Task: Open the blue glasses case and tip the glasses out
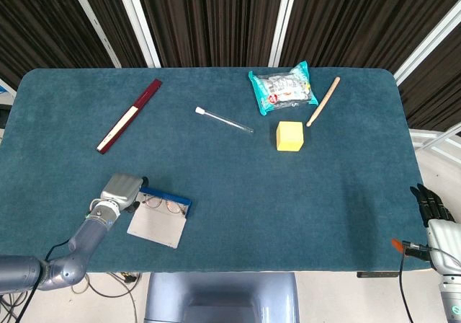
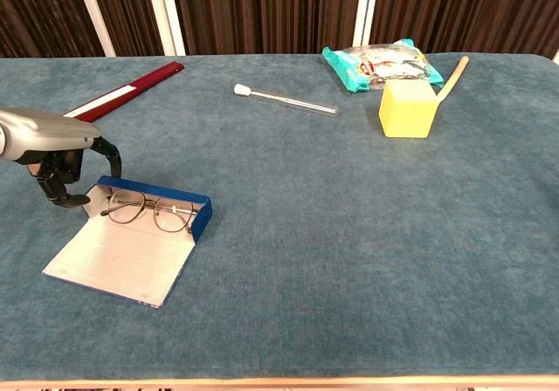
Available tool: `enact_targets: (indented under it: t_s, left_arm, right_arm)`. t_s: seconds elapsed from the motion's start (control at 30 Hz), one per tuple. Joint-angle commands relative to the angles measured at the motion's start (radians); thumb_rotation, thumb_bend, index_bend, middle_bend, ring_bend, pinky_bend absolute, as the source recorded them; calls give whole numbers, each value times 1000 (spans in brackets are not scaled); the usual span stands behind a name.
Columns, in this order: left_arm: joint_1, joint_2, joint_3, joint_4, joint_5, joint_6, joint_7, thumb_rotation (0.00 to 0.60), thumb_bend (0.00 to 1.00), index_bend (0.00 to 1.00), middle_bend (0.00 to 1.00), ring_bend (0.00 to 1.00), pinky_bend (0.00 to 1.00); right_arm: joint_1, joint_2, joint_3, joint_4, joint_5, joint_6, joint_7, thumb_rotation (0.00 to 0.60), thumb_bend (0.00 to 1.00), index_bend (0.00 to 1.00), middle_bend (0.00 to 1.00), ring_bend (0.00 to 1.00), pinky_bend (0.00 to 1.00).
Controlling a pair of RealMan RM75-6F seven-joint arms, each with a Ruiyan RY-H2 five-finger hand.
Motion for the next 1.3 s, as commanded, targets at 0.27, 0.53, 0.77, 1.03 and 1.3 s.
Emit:
enact_targets:
  t_s: [0.27,0.53,0.77,1.03,1.3]
  left_arm:
    - [33,0,-30,-20,71,65,-62,600,314,316,991,867,951]
    - [50,-58,-58,-5,187,110,-96,600,314,398,1000,876,960]
    - [47,-129,-58,35,222,122,-69,600,314,464,1000,881,964]
    - [45,-164,-65,67,196,121,-47,600,314,473,1000,881,965]
    - [44,-181,-75,92,180,117,-35,600,312,459,1000,881,964]
  right_arm:
    - [0,1,0,0,-2,2,3,600,176,0,0,0,194]
    - [0,1,0,1,-3,2,5,600,177,0,0,0,194]
    - [0,2,1,2,-3,2,7,600,177,0,0,0,194]
    - [1,2,0,2,-3,0,9,600,178,0,0,0,193]
    - [1,1,0,2,-3,0,6,600,179,0,0,0,194]
